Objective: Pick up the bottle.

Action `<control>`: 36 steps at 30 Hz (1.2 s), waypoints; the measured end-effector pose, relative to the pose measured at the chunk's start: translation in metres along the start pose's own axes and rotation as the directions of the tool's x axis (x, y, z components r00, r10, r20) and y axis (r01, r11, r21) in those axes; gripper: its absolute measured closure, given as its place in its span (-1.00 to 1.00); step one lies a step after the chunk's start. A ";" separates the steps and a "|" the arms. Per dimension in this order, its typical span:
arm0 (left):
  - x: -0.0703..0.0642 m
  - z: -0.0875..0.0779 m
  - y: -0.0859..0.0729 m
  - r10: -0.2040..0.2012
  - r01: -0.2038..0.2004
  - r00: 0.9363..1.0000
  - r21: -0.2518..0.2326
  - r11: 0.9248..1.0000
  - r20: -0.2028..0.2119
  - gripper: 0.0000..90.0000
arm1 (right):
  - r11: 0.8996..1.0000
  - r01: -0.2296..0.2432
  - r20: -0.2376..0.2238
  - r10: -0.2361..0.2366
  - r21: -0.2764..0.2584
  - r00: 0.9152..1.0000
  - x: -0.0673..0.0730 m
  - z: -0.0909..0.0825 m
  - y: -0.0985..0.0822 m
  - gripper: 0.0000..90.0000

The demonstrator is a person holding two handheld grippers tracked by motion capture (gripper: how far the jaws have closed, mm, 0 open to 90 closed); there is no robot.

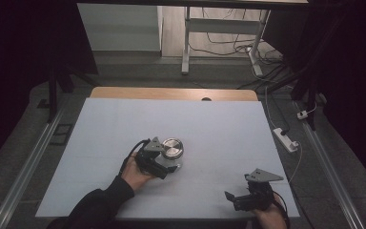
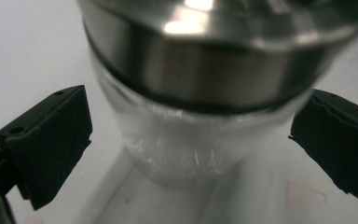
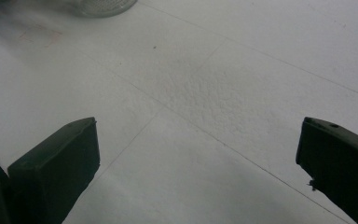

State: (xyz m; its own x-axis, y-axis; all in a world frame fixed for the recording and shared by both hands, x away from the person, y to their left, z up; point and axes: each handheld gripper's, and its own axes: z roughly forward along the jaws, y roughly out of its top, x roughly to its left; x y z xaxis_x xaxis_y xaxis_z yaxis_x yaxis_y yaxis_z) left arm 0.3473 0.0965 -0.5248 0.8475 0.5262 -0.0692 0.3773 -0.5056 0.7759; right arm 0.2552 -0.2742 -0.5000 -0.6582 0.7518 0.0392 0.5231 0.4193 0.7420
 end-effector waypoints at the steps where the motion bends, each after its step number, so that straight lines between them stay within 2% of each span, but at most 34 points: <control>1: 0.000 0.000 0.000 0.000 0.000 1.000 0.000 1.000 0.000 -1.00 | 1.000 0.001 0.000 -0.001 0.000 1.000 0.000 0.000 0.000 -1.00; 4: 0.002 0.006 0.002 0.005 -0.005 1.000 -0.004 1.000 0.010 -1.00 | 1.000 -0.001 -0.001 0.001 0.000 1.000 0.000 0.000 0.000 -1.00; 8: 0.003 0.007 0.005 0.022 -0.022 1.000 -0.006 1.000 -0.005 -0.96 | 1.000 0.003 -0.002 -0.003 0.000 1.000 0.000 0.000 0.000 -1.00; 12: 0.003 0.006 0.004 0.036 -0.036 0.999 -0.016 0.999 -0.001 -0.82 | 1.000 0.007 -0.002 -0.007 0.001 1.000 0.000 0.000 0.000 -1.00; 13: 0.002 0.005 0.004 0.047 -0.047 0.999 -0.020 0.999 0.010 -0.70 | 1.000 0.010 -0.002 -0.010 0.003 1.000 0.000 0.000 0.000 -1.00; 15: 0.001 0.004 0.005 0.057 -0.056 0.998 -0.015 0.998 0.004 -0.66 | 1.000 0.010 -0.001 -0.010 0.004 1.000 0.000 0.000 0.000 -1.00; 36: -0.001 -0.001 0.007 0.028 -0.028 0.999 -0.018 0.999 -0.019 -0.64 | 1.000 0.015 -0.003 -0.015 -0.002 1.000 0.001 0.000 0.000 -1.00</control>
State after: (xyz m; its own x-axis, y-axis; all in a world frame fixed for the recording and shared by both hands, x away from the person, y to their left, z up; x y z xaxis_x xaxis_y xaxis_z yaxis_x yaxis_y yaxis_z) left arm 0.3486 0.0928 -0.5190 0.8507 0.5245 -0.0357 0.3461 -0.5078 0.7889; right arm 0.2543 -0.2734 -0.4998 -0.6677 0.7438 0.0301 0.5121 0.4296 0.7438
